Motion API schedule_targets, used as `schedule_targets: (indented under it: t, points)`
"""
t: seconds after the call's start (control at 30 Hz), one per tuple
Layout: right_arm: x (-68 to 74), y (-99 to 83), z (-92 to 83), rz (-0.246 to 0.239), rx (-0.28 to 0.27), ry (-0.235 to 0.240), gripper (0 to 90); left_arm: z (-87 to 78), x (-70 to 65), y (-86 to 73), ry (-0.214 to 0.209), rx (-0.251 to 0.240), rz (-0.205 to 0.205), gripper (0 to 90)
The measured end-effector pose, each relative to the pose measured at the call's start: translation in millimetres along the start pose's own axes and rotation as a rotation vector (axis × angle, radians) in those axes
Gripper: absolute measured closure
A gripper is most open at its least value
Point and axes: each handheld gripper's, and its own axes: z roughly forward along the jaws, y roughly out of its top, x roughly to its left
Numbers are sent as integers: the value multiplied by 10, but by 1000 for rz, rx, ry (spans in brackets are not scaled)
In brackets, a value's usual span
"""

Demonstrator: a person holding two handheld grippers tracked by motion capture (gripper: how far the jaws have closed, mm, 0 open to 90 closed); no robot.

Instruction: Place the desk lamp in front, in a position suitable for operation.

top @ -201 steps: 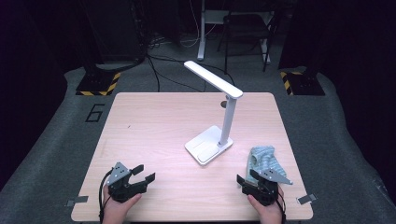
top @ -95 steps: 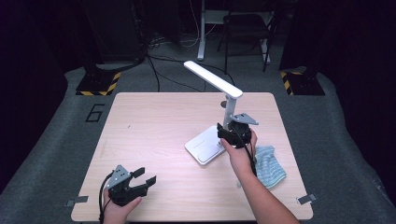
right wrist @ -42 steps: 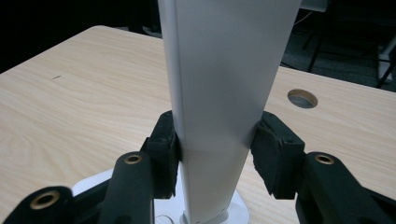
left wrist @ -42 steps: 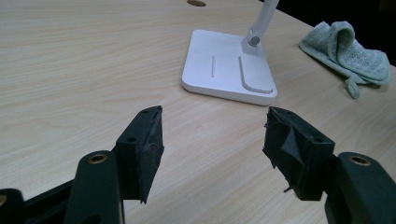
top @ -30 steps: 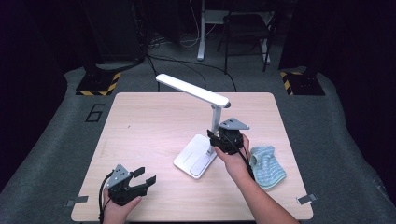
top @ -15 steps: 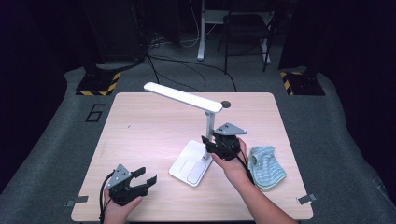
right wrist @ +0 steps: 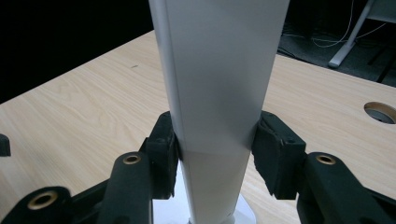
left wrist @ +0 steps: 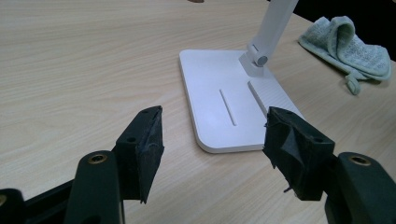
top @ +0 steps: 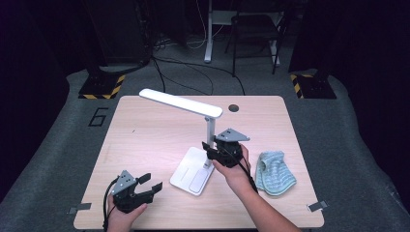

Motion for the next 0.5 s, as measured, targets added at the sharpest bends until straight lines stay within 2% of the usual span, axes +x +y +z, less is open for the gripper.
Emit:
schedule_targets:
  t: [0.17,0.33,0.5]
  points:
    - [36,12,25,28,-9,-15,523,-1,3,1,-4,1,3,370]
    - [63,29,58,35,-13,-33,534,-5,9,1,-5,1,2,370]
    - [68,33,58,2,-7,-41,544,-12,16,0,-3,0,5,370]
